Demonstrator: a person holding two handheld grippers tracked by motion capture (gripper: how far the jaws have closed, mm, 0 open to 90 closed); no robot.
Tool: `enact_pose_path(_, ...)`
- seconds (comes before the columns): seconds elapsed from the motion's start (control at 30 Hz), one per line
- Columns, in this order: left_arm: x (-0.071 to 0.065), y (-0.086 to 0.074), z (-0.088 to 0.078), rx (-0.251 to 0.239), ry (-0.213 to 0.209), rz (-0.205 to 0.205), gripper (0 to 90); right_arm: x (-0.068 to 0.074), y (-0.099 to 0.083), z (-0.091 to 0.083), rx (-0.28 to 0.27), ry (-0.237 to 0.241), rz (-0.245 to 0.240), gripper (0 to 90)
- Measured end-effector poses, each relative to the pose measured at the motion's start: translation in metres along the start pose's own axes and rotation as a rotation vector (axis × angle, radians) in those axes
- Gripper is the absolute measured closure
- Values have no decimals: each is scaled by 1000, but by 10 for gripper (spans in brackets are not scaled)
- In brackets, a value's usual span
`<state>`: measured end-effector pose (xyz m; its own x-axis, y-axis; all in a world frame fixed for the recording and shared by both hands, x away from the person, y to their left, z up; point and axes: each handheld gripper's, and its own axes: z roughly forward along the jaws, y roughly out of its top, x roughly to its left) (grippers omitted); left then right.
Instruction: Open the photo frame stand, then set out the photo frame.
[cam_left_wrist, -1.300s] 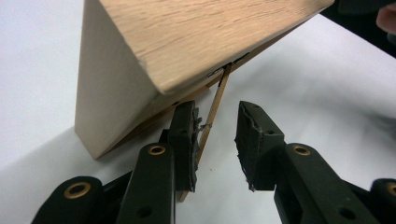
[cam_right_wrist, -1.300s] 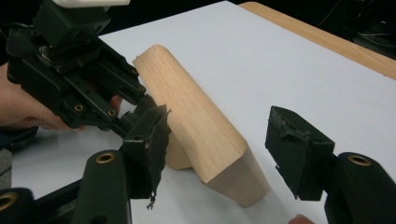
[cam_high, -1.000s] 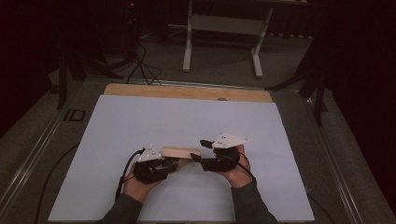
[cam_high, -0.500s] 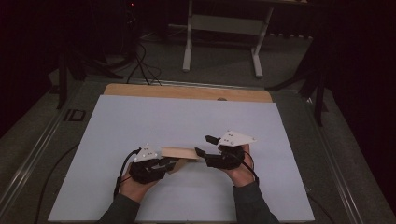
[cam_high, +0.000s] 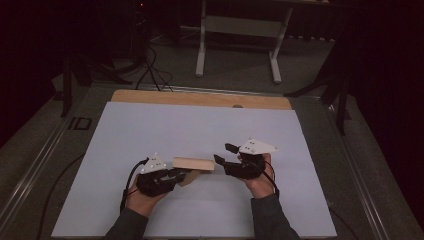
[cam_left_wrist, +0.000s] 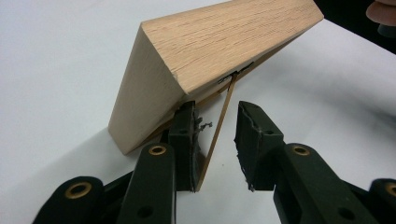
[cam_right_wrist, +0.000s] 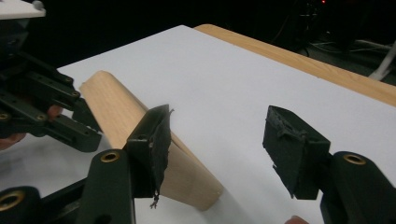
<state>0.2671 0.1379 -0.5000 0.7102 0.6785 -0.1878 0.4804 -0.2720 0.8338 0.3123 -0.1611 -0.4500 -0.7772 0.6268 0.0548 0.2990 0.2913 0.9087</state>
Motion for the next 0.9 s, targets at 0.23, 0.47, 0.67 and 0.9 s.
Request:
enact_pose_path(0.23,-1,1,-1,-2,-1,5,685,-6,-5,2,4,-21,24,417)
enact_pose_path(0.47,-2,2,-3,-11,-1,16,688,-10,-10,5,11,-36,40,433)
enact_pose_path(0.67,-3,2,-2,-13,0,17,688,-14,-15,9,33,-71,50,542)
enact_pose_path(0.9,-4,3,-3,-15,4,23,691,-16,-21,14,42,-110,70,782)
